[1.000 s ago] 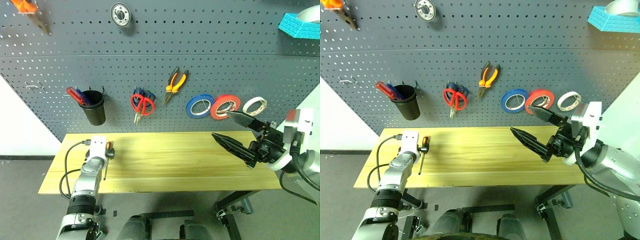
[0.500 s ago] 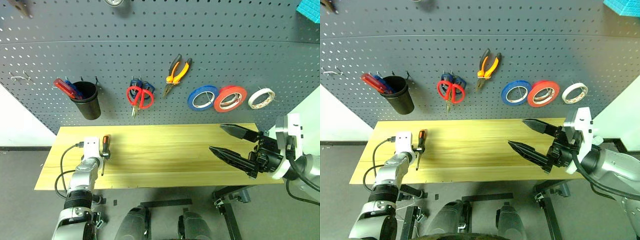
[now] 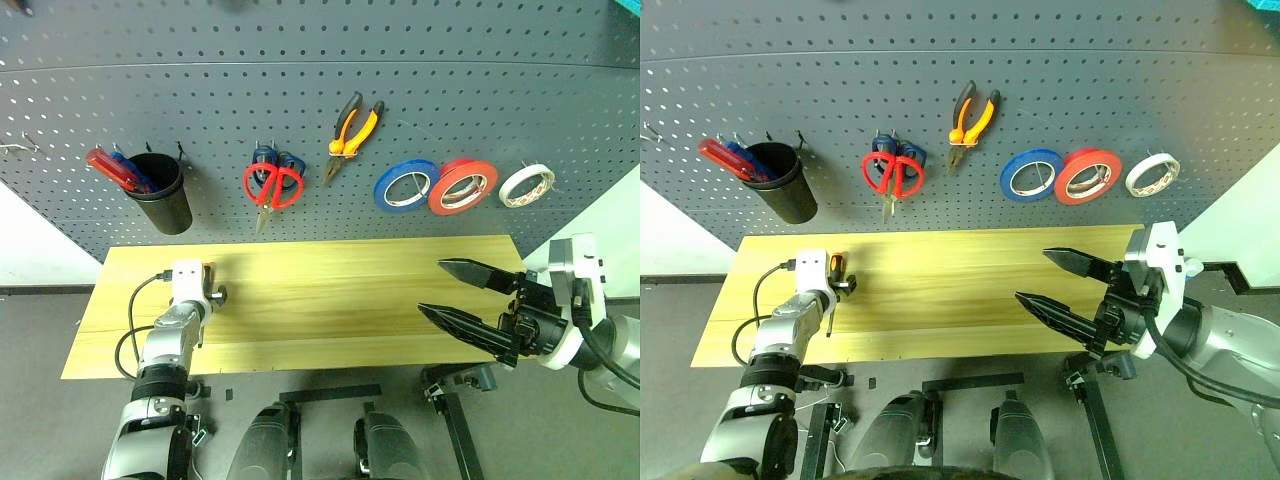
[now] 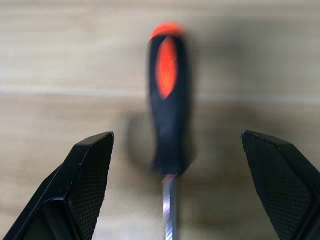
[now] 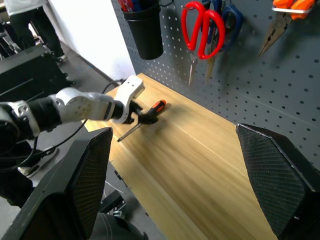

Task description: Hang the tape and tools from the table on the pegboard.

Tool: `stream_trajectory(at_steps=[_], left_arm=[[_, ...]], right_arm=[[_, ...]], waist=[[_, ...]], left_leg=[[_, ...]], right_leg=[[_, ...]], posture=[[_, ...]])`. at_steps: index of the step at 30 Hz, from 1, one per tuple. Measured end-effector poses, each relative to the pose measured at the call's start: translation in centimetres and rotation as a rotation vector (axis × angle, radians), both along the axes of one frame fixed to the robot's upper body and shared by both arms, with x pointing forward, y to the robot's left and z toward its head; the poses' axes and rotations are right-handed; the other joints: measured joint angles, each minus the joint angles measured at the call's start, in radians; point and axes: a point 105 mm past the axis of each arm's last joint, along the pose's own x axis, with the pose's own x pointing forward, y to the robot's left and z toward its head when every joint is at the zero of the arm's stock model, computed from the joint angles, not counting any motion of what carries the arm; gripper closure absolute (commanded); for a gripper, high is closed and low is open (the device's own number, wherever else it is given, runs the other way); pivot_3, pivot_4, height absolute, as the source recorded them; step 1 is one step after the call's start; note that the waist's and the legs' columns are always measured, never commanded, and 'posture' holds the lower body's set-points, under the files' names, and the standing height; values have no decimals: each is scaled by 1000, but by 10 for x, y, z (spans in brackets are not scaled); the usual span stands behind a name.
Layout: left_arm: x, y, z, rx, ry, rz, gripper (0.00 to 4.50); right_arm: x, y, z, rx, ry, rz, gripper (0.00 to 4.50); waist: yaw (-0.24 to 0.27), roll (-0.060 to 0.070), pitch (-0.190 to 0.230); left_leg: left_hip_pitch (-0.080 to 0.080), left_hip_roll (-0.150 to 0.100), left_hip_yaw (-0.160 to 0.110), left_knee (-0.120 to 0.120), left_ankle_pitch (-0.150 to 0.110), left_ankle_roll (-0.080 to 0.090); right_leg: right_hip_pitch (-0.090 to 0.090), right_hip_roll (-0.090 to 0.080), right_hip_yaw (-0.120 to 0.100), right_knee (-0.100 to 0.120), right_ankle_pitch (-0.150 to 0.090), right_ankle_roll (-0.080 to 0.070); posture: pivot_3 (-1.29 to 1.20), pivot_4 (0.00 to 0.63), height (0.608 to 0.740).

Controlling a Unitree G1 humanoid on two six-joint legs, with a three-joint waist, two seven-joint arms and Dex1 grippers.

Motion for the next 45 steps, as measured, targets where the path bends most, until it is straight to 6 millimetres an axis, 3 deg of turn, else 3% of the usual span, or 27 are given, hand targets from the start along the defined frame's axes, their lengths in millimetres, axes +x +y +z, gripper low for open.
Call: stream_trajectory(at_steps=[7, 18, 21, 30, 31, 39, 45], left_arm=[[10, -3, 0, -22, 6, 4, 243], [7, 3, -1, -30, -4, 50, 243], [3, 5, -2, -25, -4, 60, 833], [-6, 6, -5, -34, 11, 81, 3811], [-6, 6, -5, -34, 13, 82, 3955], [-6, 4, -3, -31, 11, 71, 3957], [-11, -18, -3, -11, -9, -26, 3957]], right_arm=[[-3, -4, 0, -14, 13, -13, 361], [-7, -6, 0, -24, 36, -20, 361], [-7, -6, 0, -31, 35, -19, 361], [-5, -2, 2, -30, 25, -3, 361], [-5, -2, 1, -31, 24, -3, 361], [1, -4, -1, -46, 18, -17, 361], [6, -1, -4, -46, 3, -19, 361]], waist=[[-3, -2, 15], [-5, -1, 22], [-6, 0, 23], [-4, 0, 23], [-4, 0, 23], [-2, 0, 23], [1, 0, 22]], left_leg=[[-1, 0, 0, 0, 0, 0], [-5, 0, 0, 0, -1, 1], [-5, 0, 0, 0, -1, 1], [-6, 0, 0, 0, -1, 1], [-6, 0, 0, 0, -1, 1], [-7, 0, 0, 0, -1, 1], [-8, 0, 0, 0, -1, 1]], right_leg=[[0, 0, 0, -1, 0, 1], [-4, 0, 0, -4, 1, 2], [-4, 0, 0, -4, 1, 2], [-4, 0, 0, -4, 1, 2], [-4, 0, 0, -4, 1, 2], [-4, 0, -1, -5, 1, 2], [-5, 0, -1, -6, 2, 4]], posture=[[-140, 257, 740], [-146, 270, 740], [-140, 269, 740], [-131, 261, 740], [-131, 260, 740], [-111, 241, 740], [-94, 210, 740]])
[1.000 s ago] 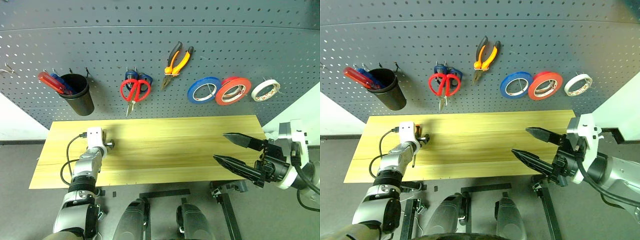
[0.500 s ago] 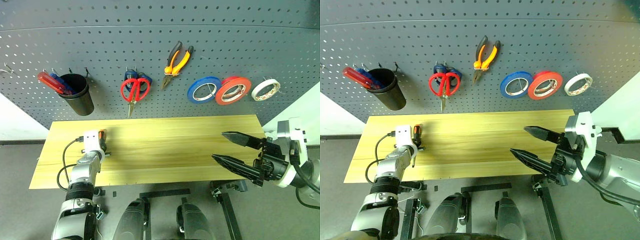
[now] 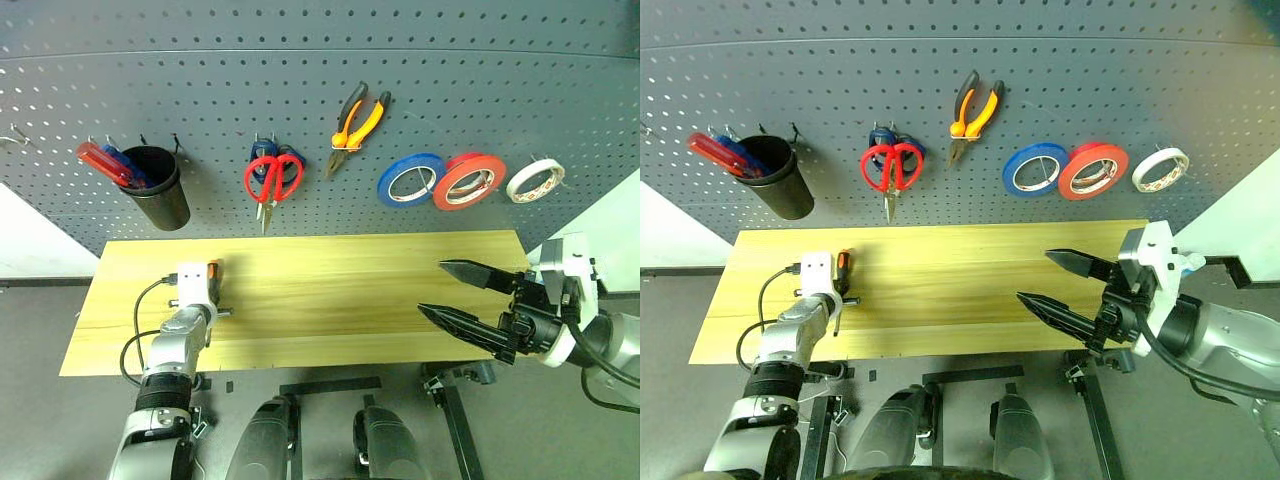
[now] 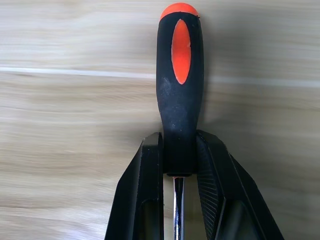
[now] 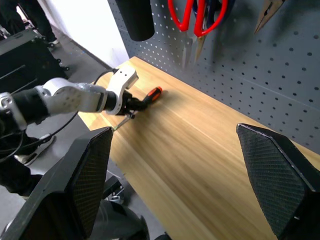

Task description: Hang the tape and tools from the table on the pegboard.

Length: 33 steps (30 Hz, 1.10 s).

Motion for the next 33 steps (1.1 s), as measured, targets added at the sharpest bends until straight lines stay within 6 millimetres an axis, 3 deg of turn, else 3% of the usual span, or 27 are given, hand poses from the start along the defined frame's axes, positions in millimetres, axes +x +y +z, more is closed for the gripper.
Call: stream_trajectory(at_steps=[11, 19, 26, 33], left_arm=[[-12, -53, 36, 50, -154, -272, 3957], [-28, -123, 56, 5, -243, -579, 3957], [-25, -139, 91, 43, -418, -715, 3957], [-33, -162, 129, 42, -634, -844, 3957]], right_arm=[[17, 0, -1, 24, -77, -37, 361], [31, 4, -3, 48, -136, -52, 361], [39, 2, -6, 54, -167, -75, 361], [45, 0, -3, 49, -206, -82, 361]], waist=[[6, 4, -11], [29, 10, -43], [30, 14, -89], [31, 15, -123]], left_leg=[[0, -2, 0, 0, 3, -4], [1, -2, 0, 2, 5, -9], [3, -3, 1, 2, 6, -9], [16, -3, 1, 2, 3, -4]], right_leg=[[0, 2, 0, 0, 1, 2], [0, 4, 0, 3, 2, 3], [2, 6, 0, 4, 2, 3], [14, 7, 2, 5, 2, 3]], posture=[[-28, 120, 740], [5, 67, 740], [18, 16, 740], [20, 0, 740]])
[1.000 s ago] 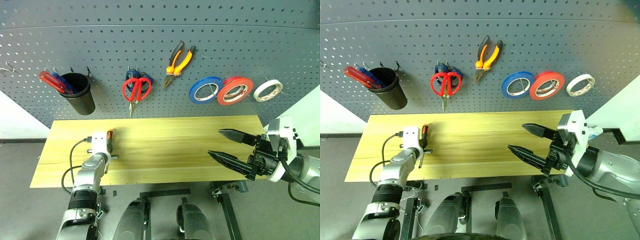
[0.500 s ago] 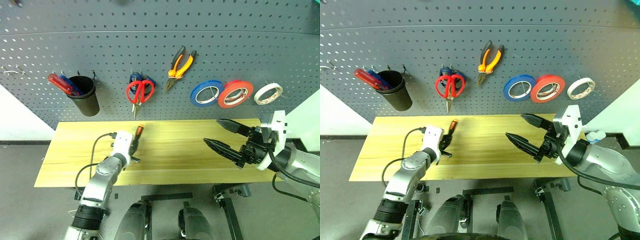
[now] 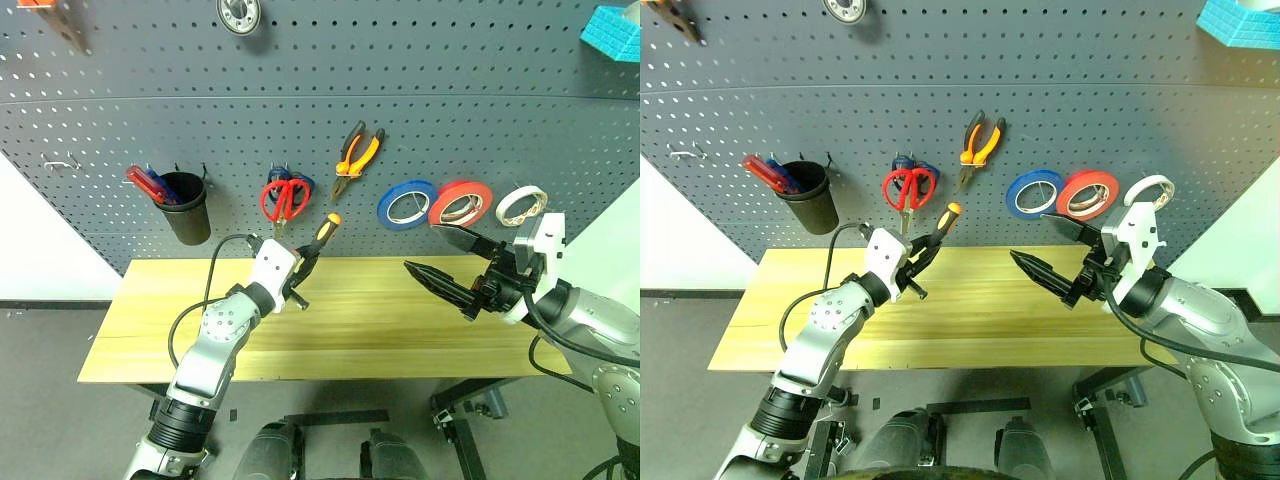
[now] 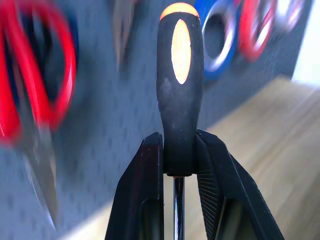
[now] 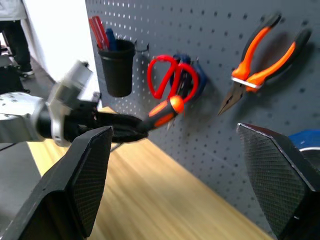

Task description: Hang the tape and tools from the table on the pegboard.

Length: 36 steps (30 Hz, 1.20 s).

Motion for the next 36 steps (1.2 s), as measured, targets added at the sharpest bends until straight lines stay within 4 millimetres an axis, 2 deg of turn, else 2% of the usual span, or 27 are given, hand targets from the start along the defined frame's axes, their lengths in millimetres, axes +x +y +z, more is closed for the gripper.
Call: stream_trajectory(at_steps=[4, 7, 11, 14, 20, 26, 30, 33, 36], left_arm=[[-2, -9, 17, -45, -80, -42, 3957], [0, -9, 39, -71, -169, -42, 3957], [9, 6, 73, -86, -318, 34, 3957], [18, 24, 98, -61, -445, 114, 3957], [32, 62, 129, -28, -592, 278, 3957], [35, 84, 144, 34, -721, 382, 3957], [37, 106, 154, 63, -780, 470, 3957], [40, 120, 152, 72, -781, 521, 3957], [44, 132, 148, 62, -765, 568, 3957]], right_arm=[[0, 2, 6, -5, -34, 19, 361], [-1, 4, 8, -4, -43, 38, 361], [-1, 1, 15, 26, -60, 52, 361], [-1, -2, 26, 50, -100, 57, 361], [2, -4, 35, 72, -131, 64, 361], [6, -9, 32, 70, -122, 51, 361], [7, -11, 30, 56, -118, 44, 361], [7, -12, 30, 49, -115, 47, 361], [5, -17, 29, 37, -102, 32, 361]], waist=[[0, 1, -9], [2, 1, -14], [2, 1, -17], [5, 1, -19], [27, 0, -25], [34, -3, -27], [36, -3, -29], [36, -3, -30], [39, -4, -30]], left_leg=[[1, 0, 0, 2, 0, 0], [2, 0, 0, 2, 0, 0], [2, 0, 0, 2, 1, 0], [2, 0, 0, 3, 1, 0], [3, 0, 1, 3, 1, 0], [3, 0, 1, 4, 1, 0], [3, 0, 1, 4, 1, 0], [3, 0, 1, 4, 1, 0], [3, 0, 1, 4, 1, 0]], right_leg=[[1, 0, 1, 3, 0, 0], [0, 0, 1, 4, 0, 0], [0, 1, 2, 5, 0, 0], [0, 2, 2, 6, 0, 0], [0, 2, 2, 7, 0, 0], [0, 2, 2, 7, 0, 0], [-1, 2, 2, 8, 0, 0], [-1, 2, 2, 8, 0, 0], [0, 2, 2, 8, 0, 0]], posture=[[23, 0, 740], [27, 0, 740], [34, 0, 740], [38, 0, 740], [46, 0, 740], [51, 0, 740], [39, 0, 740], [24, 0, 740], [2, 27, 740]])
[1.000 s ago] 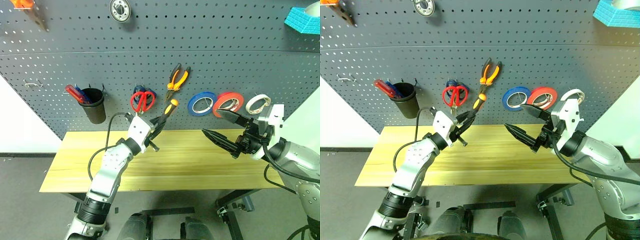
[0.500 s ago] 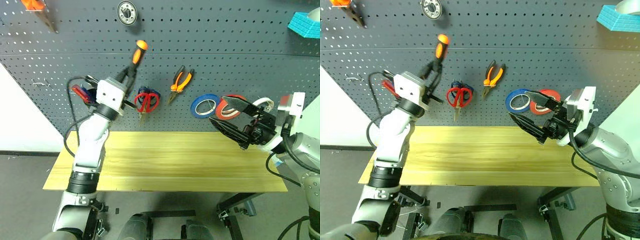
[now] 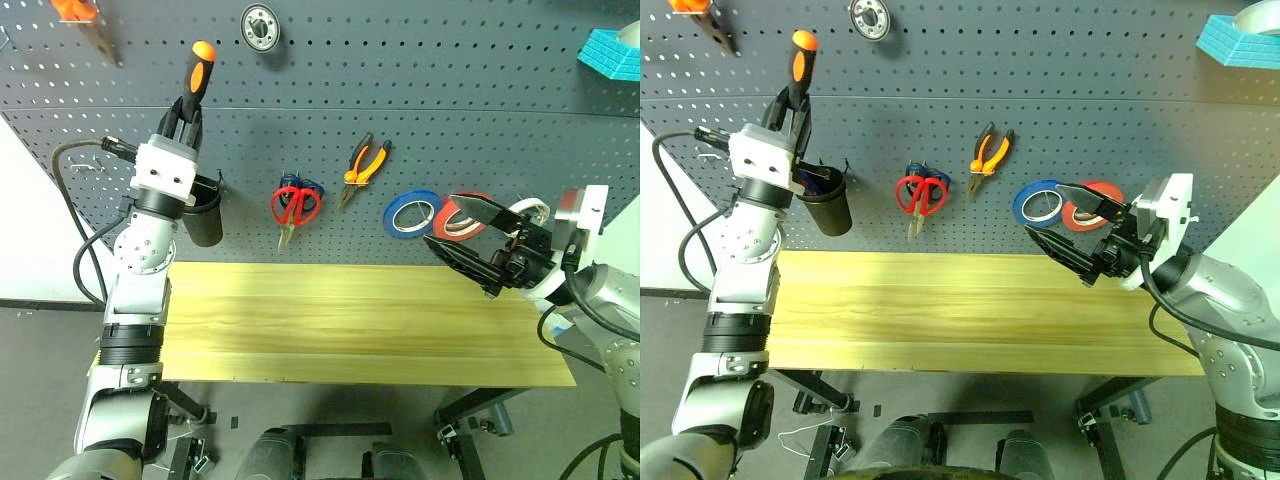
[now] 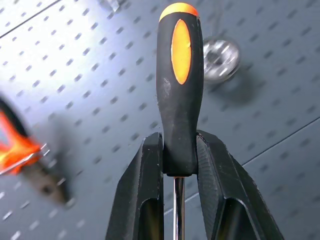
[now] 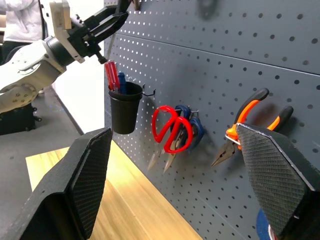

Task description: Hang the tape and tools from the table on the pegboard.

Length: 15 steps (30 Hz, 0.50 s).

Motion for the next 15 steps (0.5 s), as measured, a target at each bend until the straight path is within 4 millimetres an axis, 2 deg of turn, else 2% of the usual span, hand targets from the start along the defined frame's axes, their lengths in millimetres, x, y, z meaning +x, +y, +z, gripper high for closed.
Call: stream_trajectory(at_steps=[3, 12, 15], left_arm=[[2, 4, -3, -20, 5, 16, 3957], [3, -6, -5, -72, -9, -17, 3957], [6, -7, 2, -79, -20, -21, 3957]], right_arm=[[-6, -3, 0, -11, 28, 1, 361], [-23, -11, -2, -34, 106, -17, 361], [-26, -14, -3, -35, 128, -27, 361]], waist=[[1, -1, 0], [-22, -3, 7], [-24, -3, 15]], left_leg=[[0, 0, 0, 0, 0, 0], [0, 1, 0, 0, -1, 1], [0, 1, 0, 0, -1, 1]], right_leg=[[0, 0, 0, 0, 0, 0], [0, -4, 2, 0, 0, -1], [0, -4, 2, 0, 0, -1]], posture=[[-16, 52, 740], [-52, 123, 740], [-48, 150, 740]])
